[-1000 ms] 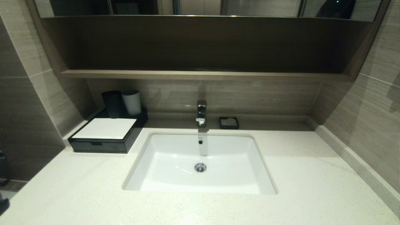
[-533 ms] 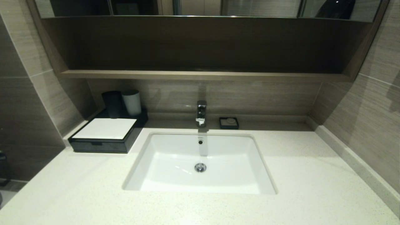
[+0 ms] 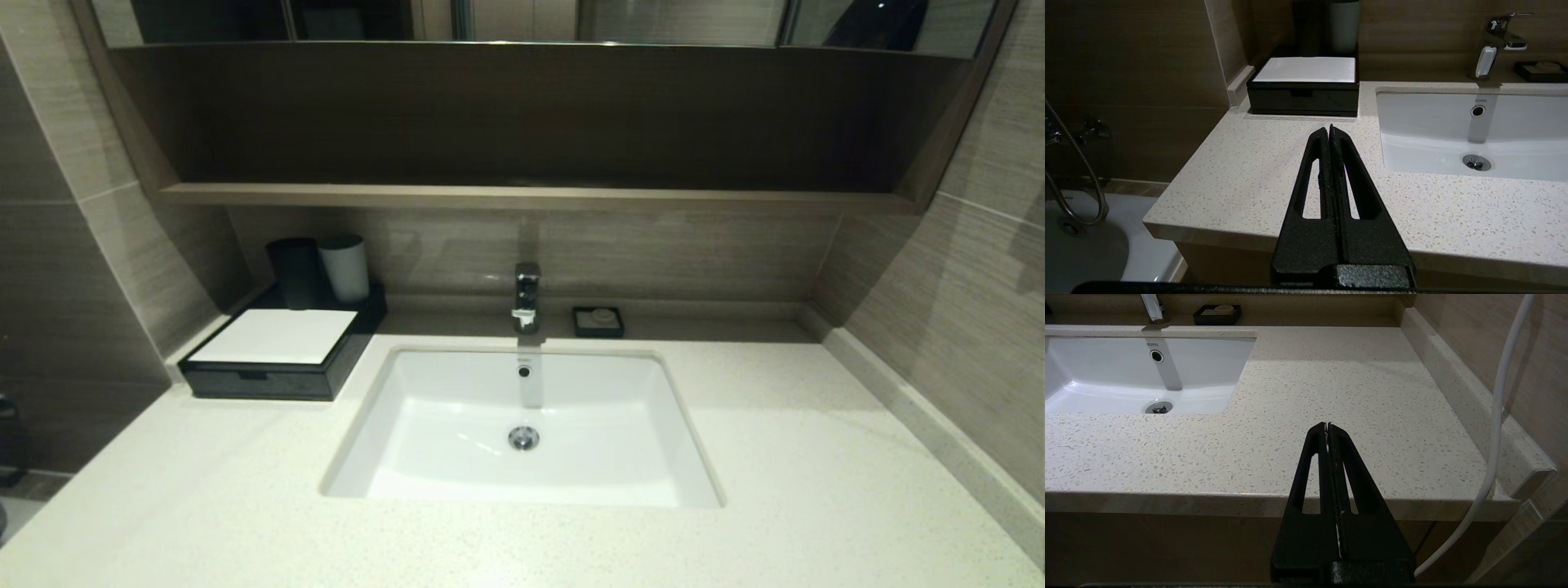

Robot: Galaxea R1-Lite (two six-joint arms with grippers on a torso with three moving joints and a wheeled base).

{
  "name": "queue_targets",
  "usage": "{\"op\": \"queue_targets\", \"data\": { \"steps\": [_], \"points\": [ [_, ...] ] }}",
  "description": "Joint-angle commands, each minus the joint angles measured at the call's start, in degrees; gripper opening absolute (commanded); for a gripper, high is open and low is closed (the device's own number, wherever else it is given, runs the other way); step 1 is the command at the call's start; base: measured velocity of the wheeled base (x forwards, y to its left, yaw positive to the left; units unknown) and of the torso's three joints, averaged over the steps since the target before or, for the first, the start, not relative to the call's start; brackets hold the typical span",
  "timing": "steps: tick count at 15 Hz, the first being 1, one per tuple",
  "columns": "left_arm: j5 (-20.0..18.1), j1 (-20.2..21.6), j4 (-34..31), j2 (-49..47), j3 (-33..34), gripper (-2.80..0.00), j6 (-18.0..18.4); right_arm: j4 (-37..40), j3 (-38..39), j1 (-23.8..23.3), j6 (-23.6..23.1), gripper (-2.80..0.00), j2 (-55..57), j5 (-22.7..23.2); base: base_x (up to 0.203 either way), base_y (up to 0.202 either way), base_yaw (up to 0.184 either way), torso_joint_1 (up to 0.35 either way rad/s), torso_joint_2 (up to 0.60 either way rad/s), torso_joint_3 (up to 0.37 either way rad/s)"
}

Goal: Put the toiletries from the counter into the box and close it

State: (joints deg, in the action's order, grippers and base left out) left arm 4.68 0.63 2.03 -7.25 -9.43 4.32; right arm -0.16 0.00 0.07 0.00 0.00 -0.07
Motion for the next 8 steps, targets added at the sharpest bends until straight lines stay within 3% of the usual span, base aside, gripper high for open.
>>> {"op": "queue_targets", "data": {
  "steps": [1,8],
  "points": [
    [-0.07,-0.10,2.34,1.41,2.08,-2.80,0.03,-0.02,0.09,0.01,0.00,-2.80,0.00,-0.01,0.000,0.000,0.000,0.000,0.00,0.000],
    [-0.40,-0.10,7.37,1.64,7.68,-2.80,-0.06,-0.02,0.09,0.01,0.00,-2.80,-0.08,-0.01,0.000,0.000,0.000,0.000,0.00,0.000]
  ]
}}
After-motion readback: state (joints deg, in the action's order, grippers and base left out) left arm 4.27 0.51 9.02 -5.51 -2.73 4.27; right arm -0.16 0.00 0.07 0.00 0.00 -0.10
